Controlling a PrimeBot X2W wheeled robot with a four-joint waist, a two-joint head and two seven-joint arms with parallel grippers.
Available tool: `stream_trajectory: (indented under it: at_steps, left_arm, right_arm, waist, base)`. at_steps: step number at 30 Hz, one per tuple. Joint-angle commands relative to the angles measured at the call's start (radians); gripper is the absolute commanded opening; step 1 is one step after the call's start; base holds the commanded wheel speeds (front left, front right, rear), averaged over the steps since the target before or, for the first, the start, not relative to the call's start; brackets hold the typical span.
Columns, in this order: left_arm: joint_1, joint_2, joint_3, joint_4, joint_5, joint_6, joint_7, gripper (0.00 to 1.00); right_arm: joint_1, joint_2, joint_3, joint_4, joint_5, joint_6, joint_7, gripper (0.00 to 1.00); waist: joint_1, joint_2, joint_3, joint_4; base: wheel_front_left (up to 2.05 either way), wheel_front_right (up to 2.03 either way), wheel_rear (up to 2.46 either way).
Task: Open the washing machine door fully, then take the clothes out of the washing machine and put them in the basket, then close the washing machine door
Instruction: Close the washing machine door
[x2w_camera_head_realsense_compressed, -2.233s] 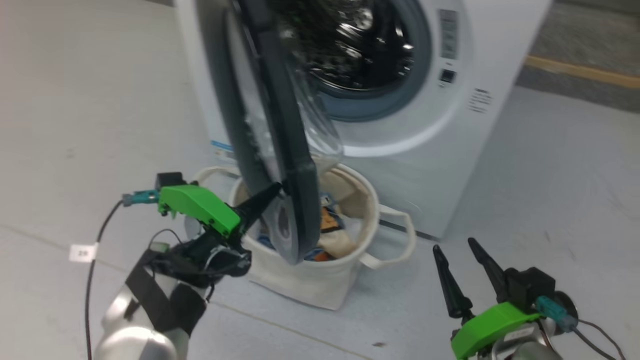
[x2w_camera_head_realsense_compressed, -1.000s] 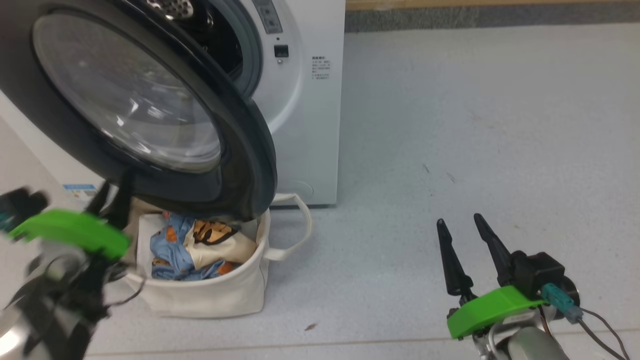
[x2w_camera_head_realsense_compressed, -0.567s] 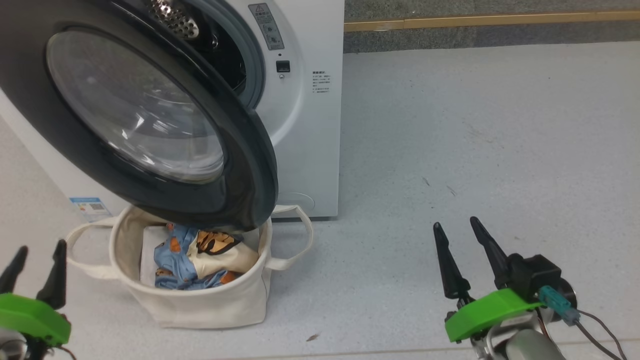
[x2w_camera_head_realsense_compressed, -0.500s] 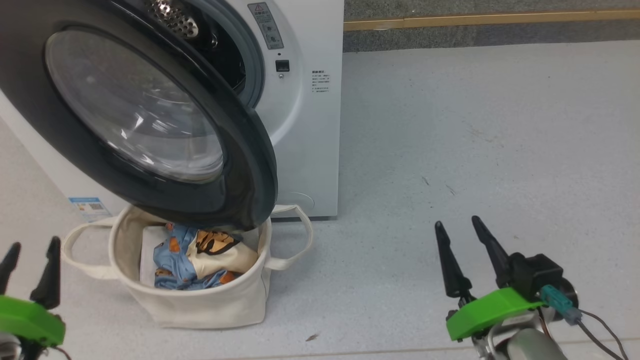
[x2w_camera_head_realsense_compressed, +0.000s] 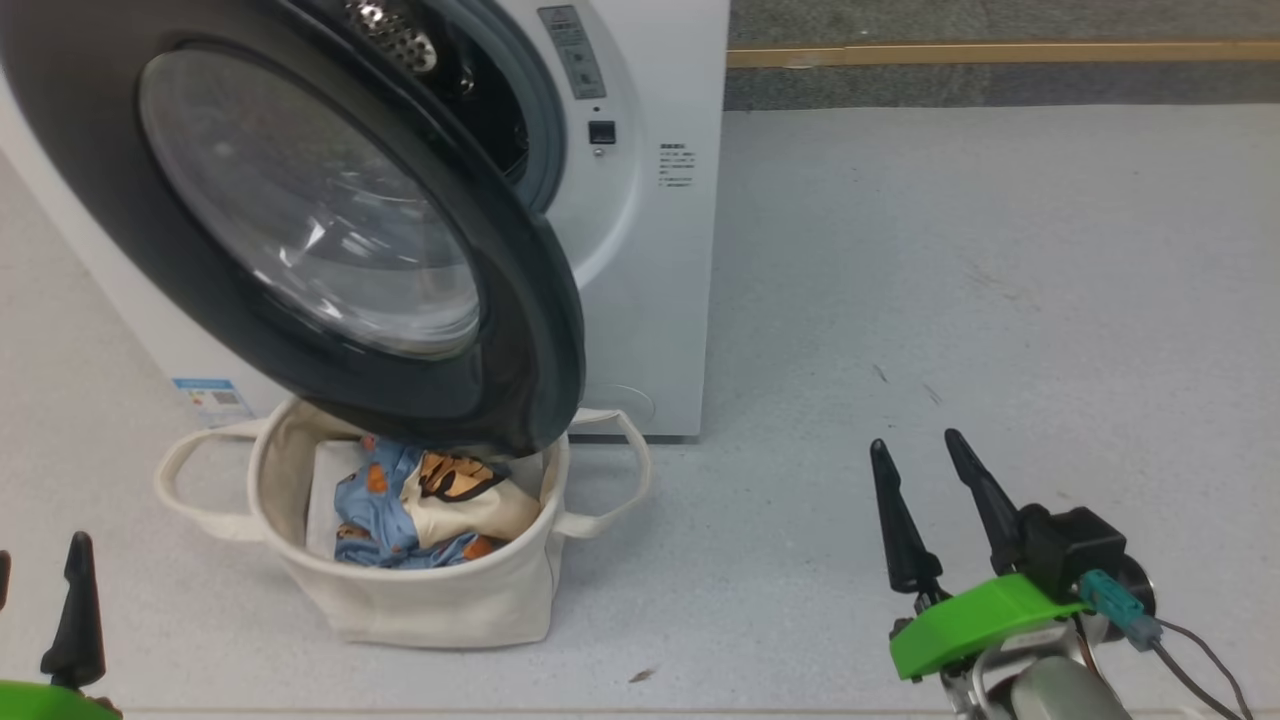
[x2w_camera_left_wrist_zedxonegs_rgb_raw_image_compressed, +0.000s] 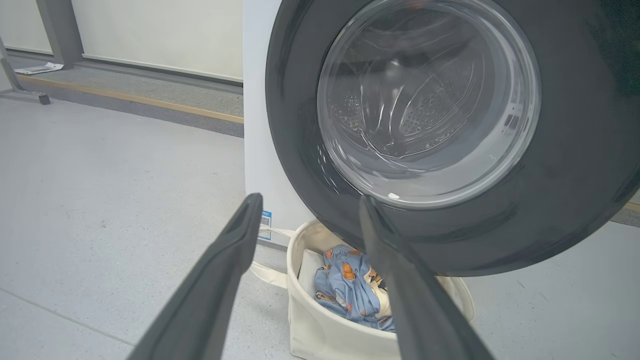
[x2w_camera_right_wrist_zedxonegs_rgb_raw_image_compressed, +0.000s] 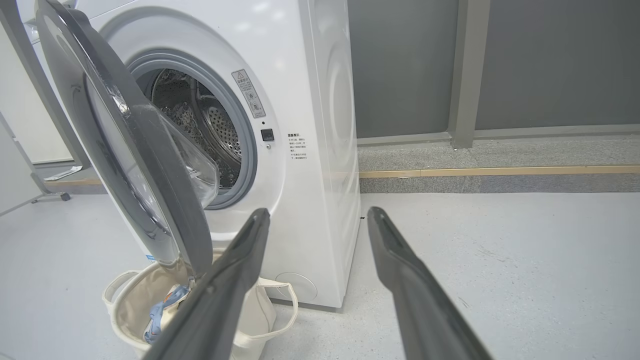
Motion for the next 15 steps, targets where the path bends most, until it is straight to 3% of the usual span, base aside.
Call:
stream_trajectory:
  at_steps: [1, 15]
  left_arm:
    - [-0.04, 0.034, 0.055, -0.029, 0.009, -0.006, -0.012, 1.0]
    - [-0.046, 0.003, 0.078, -0.018, 0.061, -0.037, -0.012, 1.0]
  right_arm:
    - [-0.028, 0.006, 0.022, -0.029, -0.002, 0.001, -0.012, 1.0]
    - [0.01, 0.018, -0.022, -0.02, 0.008, 0.001, -0.012, 1.0]
  waist:
    - [0.0, 0.0, 0.001, 0.004]
    - [0.0, 0.0, 0.0, -0.011]
  base:
    - [0.0, 0.0, 0.0]
    - [0.0, 0.0, 0.0]
